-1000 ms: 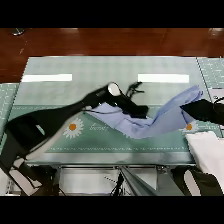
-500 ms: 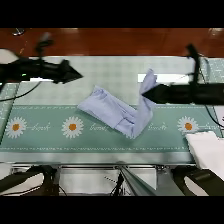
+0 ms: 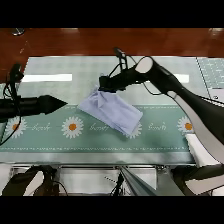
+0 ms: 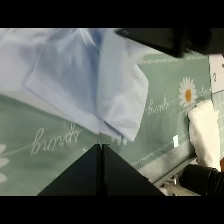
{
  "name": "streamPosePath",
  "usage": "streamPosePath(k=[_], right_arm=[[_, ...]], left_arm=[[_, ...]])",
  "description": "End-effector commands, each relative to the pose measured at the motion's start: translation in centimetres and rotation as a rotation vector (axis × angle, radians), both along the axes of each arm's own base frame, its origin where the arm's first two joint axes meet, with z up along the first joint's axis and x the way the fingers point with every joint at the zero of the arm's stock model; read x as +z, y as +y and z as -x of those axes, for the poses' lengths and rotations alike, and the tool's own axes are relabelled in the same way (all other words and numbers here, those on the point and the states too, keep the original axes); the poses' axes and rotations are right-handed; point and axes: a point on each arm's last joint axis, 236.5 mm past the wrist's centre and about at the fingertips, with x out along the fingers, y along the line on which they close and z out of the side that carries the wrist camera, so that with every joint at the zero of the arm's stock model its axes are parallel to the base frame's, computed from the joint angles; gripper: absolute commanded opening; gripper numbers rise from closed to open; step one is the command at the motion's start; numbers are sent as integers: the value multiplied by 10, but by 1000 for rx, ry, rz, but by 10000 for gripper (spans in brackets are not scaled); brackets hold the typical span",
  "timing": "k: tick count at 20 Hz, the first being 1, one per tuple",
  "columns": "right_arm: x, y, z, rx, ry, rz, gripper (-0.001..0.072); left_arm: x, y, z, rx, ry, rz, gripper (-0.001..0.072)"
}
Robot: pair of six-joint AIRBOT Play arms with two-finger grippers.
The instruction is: Fold the shirts.
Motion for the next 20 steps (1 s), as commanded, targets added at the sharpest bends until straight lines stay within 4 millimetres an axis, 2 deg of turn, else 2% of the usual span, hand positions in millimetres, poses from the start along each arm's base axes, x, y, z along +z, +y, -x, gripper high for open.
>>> streamPosePath(k=[1, 4, 5, 6, 7, 9, 10, 12, 14, 15, 16, 17, 18, 19, 20], right_arm=[[-37, 31, -7, 2, 88, -9, 19], [-34, 56, -4, 4, 116, -86, 20], [-36, 61, 0, 12, 117, -86, 144], [-37, 63, 5, 35, 108, -74, 534], [-35, 62, 13, 76, 108, -73, 623], [-26, 39, 26, 159, 137, -41, 621], [-20, 17, 35, 222, 142, 5, 621], [-15, -45, 47, 297, 120, 212, 620], [3, -124, 27, 159, -23, 485, 601], [23, -163, 14, 31, -130, 577, 601], [42, -196, 10, -93, -221, 623, 601], [56, -228, 17, -228, -289, 641, 602], [58, -256, 32, -342, -313, 635, 602], [46, -281, 56, -442, -297, 615, 602], [22, -302, 84, -544, -230, 585, 602]], left_arm=[[-20, 1, 10, 16, 38, 3, 24], [-26, 6, 4, 36, 33, -16, 24], [-30, 10, 0, 49, 28, -35, 24], [-33, 13, -3, 62, 27, -44, 24], [-35, 14, -6, 69, 31, -44, 24], [-39, 15, -7, 70, 46, -42, 24], [-41, 15, -7, 69, 53, -43, 24], [-46, 16, -5, 61, 67, -55, 24], [-47, 14, -1, 46, 76, -55, 24], [-47, 13, 1, 33, 79, -55, 24], [-47, 12, 4, 15, 75, -59, 24], [-48, 12, 4, 9, 73, -62, 24], [-48, 12, 5, 9, 74, -64, 24], [-48, 12, 5, 9, 74, -64, 24], [-48, 12, 5, 9, 74, -64, 24]])
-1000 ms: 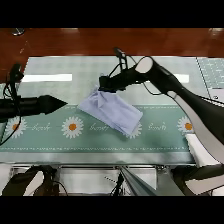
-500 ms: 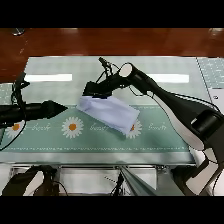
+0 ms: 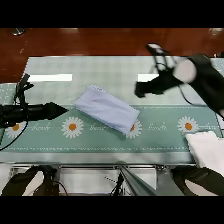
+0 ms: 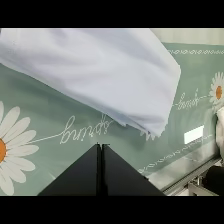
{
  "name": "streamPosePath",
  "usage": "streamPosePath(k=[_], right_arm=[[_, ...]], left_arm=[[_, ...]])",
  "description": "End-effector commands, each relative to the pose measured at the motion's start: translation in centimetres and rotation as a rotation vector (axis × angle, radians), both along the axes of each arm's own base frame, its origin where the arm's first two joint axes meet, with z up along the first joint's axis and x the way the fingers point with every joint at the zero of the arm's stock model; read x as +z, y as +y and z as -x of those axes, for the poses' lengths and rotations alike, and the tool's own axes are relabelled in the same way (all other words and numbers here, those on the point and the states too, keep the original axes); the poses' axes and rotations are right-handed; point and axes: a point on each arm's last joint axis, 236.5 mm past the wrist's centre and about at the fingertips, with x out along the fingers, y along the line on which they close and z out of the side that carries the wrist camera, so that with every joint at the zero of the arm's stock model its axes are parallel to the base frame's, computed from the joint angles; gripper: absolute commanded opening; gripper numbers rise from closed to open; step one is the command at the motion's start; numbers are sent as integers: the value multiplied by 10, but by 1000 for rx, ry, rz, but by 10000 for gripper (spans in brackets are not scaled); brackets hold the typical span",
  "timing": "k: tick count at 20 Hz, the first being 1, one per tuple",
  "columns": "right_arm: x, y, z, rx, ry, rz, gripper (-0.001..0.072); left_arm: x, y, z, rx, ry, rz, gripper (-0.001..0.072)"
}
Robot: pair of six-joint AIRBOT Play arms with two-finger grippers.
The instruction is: Fold the shirts.
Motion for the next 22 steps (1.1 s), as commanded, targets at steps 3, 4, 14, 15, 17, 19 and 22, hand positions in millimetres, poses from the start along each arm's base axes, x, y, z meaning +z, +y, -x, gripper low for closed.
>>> streamPosePath(k=[3, 4, 14, 15, 17, 19, 22], right_arm=[[-89, -80, 99, -580, 31, -281, 602], [-101, -63, 105, -637, 61, -425, 603], [-153, 23, 85, -536, 272, -599, 602], [-157, 31, 81, -504, 301, -596, 602], [-163, 51, 77, -429, 375, -600, 602], [-164, 72, 70, -362, 423, -633, 602], [-162, 103, 63, -273, 445, -644, 452]], left_arm=[[-1, -1, 3, -14, 4, -3, 24], [-1, -1, 3, -14, 4, -3, 24], [-1, -20, 14, -89, 8, -1, 24], [-1, -20, 14, -90, 9, -1, 24], [-1, -20, 14, -90, 8, -1, 24], [-1, -20, 13, -89, 8, -1, 24], [-1, -20, 12, -84, 4, -3, 24]])
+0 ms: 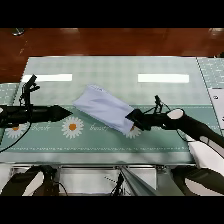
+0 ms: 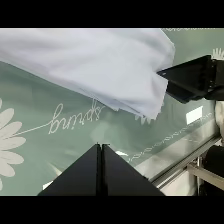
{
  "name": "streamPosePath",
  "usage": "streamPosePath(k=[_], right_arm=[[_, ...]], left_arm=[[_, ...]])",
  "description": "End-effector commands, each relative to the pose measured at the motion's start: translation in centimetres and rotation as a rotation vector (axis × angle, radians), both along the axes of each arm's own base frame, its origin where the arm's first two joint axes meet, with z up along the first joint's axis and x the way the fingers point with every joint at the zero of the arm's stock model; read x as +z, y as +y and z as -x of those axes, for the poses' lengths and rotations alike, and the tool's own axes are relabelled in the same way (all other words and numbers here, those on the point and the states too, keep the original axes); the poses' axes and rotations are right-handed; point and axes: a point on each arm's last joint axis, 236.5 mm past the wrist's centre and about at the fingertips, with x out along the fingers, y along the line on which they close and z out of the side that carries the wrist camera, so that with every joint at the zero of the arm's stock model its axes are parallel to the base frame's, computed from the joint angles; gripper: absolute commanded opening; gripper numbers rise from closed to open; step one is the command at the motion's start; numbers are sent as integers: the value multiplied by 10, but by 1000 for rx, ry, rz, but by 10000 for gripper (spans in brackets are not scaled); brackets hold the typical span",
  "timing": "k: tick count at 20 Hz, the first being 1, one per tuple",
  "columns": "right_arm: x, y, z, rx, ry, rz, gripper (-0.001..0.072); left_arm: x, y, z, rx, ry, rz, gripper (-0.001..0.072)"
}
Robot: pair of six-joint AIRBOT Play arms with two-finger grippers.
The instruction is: Fold the shirts.
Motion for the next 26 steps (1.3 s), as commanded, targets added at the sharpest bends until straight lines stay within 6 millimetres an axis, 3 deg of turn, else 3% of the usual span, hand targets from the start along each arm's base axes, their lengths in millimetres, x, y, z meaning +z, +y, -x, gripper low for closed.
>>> streamPosePath(k=[1, 2, 4, 6, 8, 10, 13, 16, 19, 22, 26], right_arm=[[9, 43, -8, 172, -49, -67, 140], [26, 54, -13, 257, -125, -85, 19], [68, 59, -37, 340, -230, -86, 18], [116, 46, -73, 354, -332, -30, 18], [181, 25, -105, 379, -435, 4, 18], [233, -10, -129, 373, -507, 93, 18], [288, -67, -143, 352, -568, 243, 18], [330, -129, -141, 253, -573, 314, 18], [360, -199, -124, 111, -557, 375, 18], [367, -272, -82, -32, -468, 441, 18], [378, -339, -27, -229, -385, 513, 18]], left_arm=[[0, 0, -1, 3, -3, -1, 24], [0, 0, -1, 3, -2, -1, 24], [0, 0, -1, 3, -2, -1, 24], [0, 0, -1, 3, -3, -1, 24], [0, 0, -1, 4, -3, -2, 24], [0, 0, -1, 4, -4, -2, 24], [0, 0, -1, 4, -4, -2, 24], [0, 0, -1, 4, -4, -2, 24], [0, 1, -1, 5, -4, -3, 24], [0, 1, -3, 9, -9, -4, 24], [0, 1, -3, 9, -10, -5, 24]])
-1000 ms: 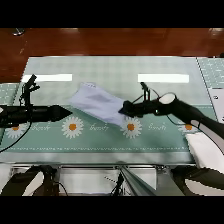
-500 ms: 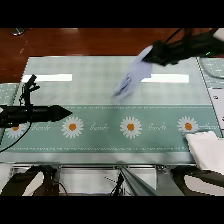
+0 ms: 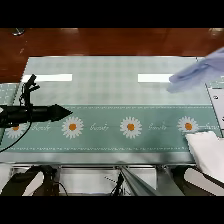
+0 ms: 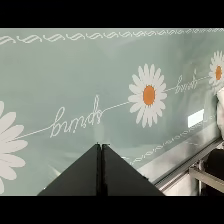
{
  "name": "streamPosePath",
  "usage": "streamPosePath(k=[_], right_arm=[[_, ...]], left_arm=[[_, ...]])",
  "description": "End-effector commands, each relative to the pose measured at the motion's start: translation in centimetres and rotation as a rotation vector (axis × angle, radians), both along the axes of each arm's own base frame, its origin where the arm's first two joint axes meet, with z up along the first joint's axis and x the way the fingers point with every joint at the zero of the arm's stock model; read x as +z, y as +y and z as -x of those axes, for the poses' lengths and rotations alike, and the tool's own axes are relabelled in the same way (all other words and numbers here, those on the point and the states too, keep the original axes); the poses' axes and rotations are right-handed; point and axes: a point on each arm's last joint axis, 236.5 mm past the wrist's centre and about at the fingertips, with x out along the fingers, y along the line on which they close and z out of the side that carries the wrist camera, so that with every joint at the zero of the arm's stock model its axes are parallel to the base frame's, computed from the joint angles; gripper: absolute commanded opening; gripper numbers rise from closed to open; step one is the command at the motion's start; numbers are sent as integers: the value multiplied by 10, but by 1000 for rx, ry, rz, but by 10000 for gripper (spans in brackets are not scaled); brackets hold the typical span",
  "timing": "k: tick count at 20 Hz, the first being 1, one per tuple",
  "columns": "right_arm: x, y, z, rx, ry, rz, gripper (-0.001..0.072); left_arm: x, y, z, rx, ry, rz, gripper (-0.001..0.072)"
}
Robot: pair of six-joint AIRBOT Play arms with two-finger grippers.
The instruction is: Fold the shirts.
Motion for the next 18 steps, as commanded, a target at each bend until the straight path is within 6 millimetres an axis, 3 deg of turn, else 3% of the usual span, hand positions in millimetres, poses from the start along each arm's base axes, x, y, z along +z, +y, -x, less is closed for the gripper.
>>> streamPosePath(k=[1, 4, 5, 7, 11, 15, 16, 17, 18], right_arm=[[1, -49, 61, -180, 95, 11, 18], [-14, -87, 108, -390, 182, 92, 18], [-28, -103, 136, -480, 258, 159, 18], [-59, -119, 192, -650, 408, 205, 18], [-108, -115, 293, -913, 654, 268, 19], [-123, -96, 356, -1099, 746, 369, 23], [-121, -94, 374, -1182, 766, 403, 161], [-122, -92, 386, -1235, 779, 423, 452], [-126, -90, 385, -1225, 780, 417, 622]], left_arm=[[0, 0, 0, -4, -5, -4, 24], [0, 0, 1, -19, -16, -9, 24], [0, 0, 1, -19, -16, -9, 24], [0, 0, 1, -19, -16, -9, 24], [0, 0, 0, -17, -18, -9, 24], [0, 1, -1, -13, -21, -10, 24], [0, 0, -1, -13, -21, -10, 24], [0, 1, -1, -12, -21, -10, 24], [0, 1, -2, -10, -23, -10, 24]])
